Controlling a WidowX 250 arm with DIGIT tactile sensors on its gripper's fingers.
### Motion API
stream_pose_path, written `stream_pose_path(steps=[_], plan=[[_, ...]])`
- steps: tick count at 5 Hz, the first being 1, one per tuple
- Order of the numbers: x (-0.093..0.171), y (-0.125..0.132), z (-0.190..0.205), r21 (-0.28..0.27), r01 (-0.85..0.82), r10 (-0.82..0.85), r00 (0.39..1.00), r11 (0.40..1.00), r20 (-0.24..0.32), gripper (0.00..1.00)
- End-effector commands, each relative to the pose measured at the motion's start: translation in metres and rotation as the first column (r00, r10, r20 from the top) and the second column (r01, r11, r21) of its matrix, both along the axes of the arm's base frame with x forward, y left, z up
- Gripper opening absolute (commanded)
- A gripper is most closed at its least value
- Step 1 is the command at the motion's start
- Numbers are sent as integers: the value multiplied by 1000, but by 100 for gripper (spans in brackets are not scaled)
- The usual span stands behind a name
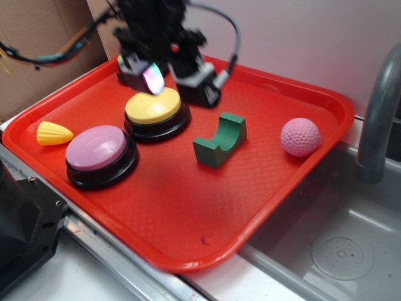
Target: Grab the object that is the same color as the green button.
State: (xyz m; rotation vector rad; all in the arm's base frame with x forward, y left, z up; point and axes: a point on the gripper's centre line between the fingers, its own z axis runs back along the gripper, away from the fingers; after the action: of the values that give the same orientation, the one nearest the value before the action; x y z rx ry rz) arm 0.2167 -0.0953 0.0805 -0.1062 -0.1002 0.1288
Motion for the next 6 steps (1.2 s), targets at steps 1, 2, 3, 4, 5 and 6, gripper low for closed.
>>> stream_pose_path(steps=[1,2,3,4,5,6], plan=[[16,-18,-57,4,50,-50,999,999,17,100],[29,-30,-66,-8,81,-81,997,997,5,100],[36,-34,-66,36,84,-84,996,996,-18,91],[34,-28,-54,55,48,-47,999,997,-23,0],[26,-21,-35,44,63,-62,998,997,-25,0],[11,-15,3,10,99,-99,995,995,-14,0]])
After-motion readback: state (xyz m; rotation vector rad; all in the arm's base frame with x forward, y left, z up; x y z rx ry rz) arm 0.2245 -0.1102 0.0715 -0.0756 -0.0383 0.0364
